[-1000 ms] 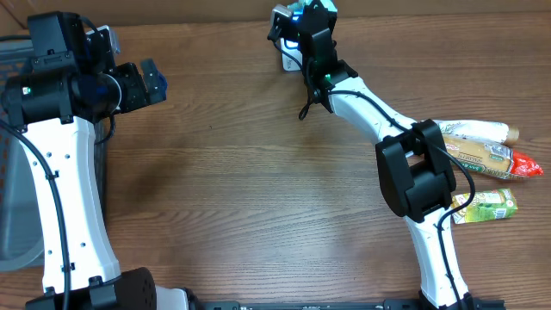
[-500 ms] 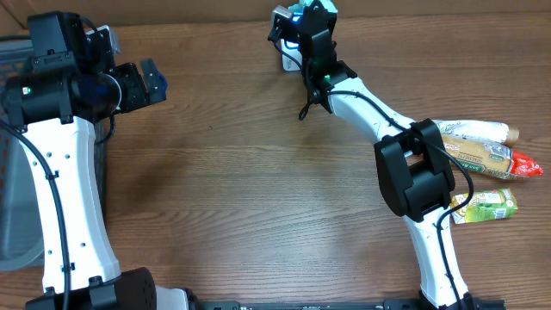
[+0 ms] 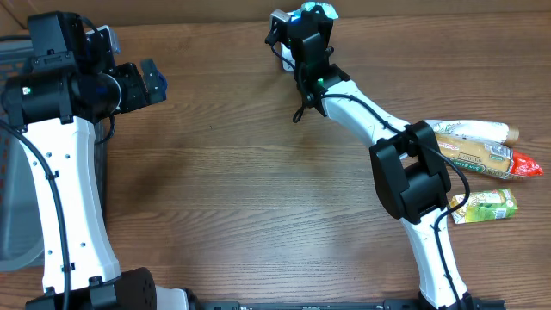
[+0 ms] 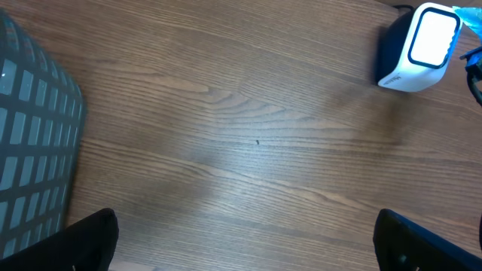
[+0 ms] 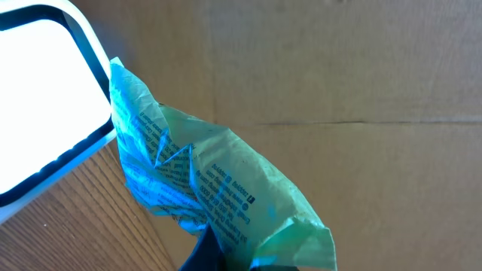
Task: Scan the item barcode
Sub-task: 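Hold the mint-green packet in front of the scanner, then carry the mint-green packet right and drop it near the spaghetti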
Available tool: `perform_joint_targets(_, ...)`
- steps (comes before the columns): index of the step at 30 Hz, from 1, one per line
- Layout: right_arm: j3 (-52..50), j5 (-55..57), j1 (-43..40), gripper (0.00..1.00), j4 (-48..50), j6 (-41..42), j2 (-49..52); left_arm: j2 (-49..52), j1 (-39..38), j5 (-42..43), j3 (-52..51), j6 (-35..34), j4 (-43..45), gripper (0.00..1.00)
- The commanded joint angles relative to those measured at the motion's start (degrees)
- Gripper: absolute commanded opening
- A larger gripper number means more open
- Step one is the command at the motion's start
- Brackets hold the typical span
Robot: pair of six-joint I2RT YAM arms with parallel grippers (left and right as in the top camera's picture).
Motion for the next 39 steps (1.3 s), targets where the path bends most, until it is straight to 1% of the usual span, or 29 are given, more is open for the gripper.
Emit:
perform_joint_targets(1, -0.6, 1.4, 0.4, 0.04, 0.7, 0.8, -0.5, -0.2, 0.0, 0.1, 1.0, 1.3, 0.0, 1.00)
perform_joint_targets(5, -0.9, 1.5, 0.5, 0.04, 0.7, 0.9, -0.5, -0.2, 0.0, 0.1, 1.0, 1.3, 0.0, 0.99)
perform_joint_targets(9, -0.9, 1.6, 0.7, 0.04, 0.7, 3.6, -0.5, -0.2, 0.0, 0.1, 1.0, 1.3, 0.0, 1.00)
perform_joint_targets(18, -0.9, 2.1, 0.7, 0.04, 0.7, 3.6, -0.5, -0.2, 0.0, 0.1, 1.0, 1.3, 0.0, 1.00)
perform_joint_targets(23, -0.9, 4.2, 1.6, 0.04, 1.4, 3.6, -0.6, -0.2, 0.0, 0.1, 1.0, 1.3, 0.0, 1.00)
perform_joint_targets(26, -0.9, 4.5, 2.3, 0.04, 1.4, 3.6, -1.6, -0.2, 0.0, 0.1, 1.0, 1.3, 0.0, 1.00)
perform_joint_targets(29, -0.9, 6.2, 3.0, 0.04, 1.4, 3.8, -5.0, -0.2, 0.0, 0.1, 1.0, 1.3, 0.0, 1.00)
perform_joint_targets(32, -0.9, 7.5, 3.5, 0.04, 0.9, 6.9, -8.5, -0.2, 0.0, 0.1, 1.0, 1.3, 0.0, 1.00)
perform_joint_targets(33, -0.9, 8.1, 3.6, 0.04, -0.2, 9.2, -10.3, -0.2, 0.0, 0.1, 1.0, 1.3, 0.0, 0.99)
perform_joint_targets(35, -0.9, 7.6, 3.9, 0.04, -6.3, 13.2, -13.9, -0.2, 0.0, 0.1, 1.0, 1.3, 0.0, 0.99)
perform_joint_targets(37, -0.9, 4.7, 3.9, 0.04, -15.7, 17.4, -17.9, -0.2, 0.0, 0.1, 1.0, 1.3, 0.0, 0.99)
perform_joint_targets(38, -0.9, 1.2, 3.9, 0.04, -22.4, 20.8, -20.7, -0.2, 0.0, 0.1, 1.0, 1.3, 0.0, 1.00)
perform_joint_targets(39, -0.9, -1.7, 3.8, 0.04, -26.7, 23.7, -22.6, -0.2, 0.0, 0.1, 1.0, 1.3, 0.1, 0.99)
